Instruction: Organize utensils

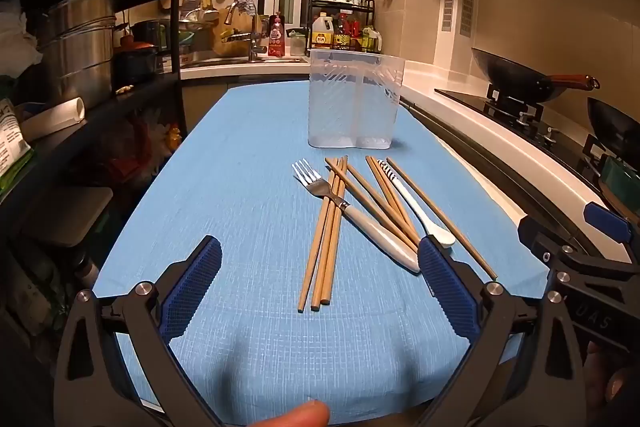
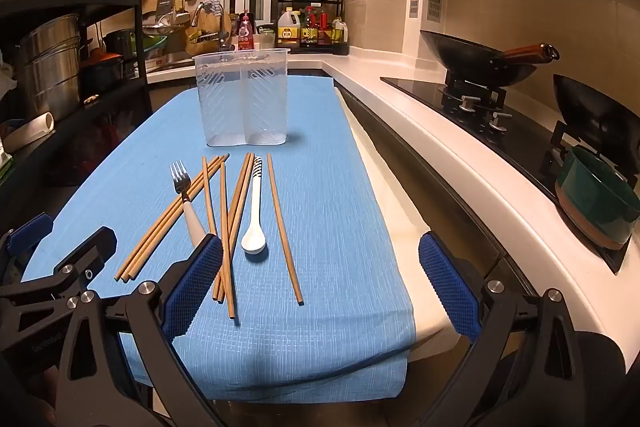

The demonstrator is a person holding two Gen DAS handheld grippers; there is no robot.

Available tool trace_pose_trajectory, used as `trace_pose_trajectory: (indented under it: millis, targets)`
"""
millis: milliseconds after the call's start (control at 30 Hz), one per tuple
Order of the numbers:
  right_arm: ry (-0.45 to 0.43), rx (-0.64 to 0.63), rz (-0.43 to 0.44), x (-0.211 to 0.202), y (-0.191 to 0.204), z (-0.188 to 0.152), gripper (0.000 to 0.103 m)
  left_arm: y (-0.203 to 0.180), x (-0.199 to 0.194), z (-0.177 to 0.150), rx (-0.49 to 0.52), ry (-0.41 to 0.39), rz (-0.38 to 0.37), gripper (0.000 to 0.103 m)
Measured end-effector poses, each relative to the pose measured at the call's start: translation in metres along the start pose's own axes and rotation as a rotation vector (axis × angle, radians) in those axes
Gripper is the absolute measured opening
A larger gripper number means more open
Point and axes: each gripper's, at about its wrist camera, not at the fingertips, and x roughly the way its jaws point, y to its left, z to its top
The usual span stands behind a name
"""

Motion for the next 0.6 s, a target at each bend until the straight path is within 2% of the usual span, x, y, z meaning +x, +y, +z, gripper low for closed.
trace_pose_trajectory:
  millis: [600]
  targets:
    - [0.000, -0.004, -0.002, 0.0008, 0.0005, -0.0006, 0.096, -0.0057, 0.0020, -0.0002, 0.008, 0.004, 0.004, 0.095]
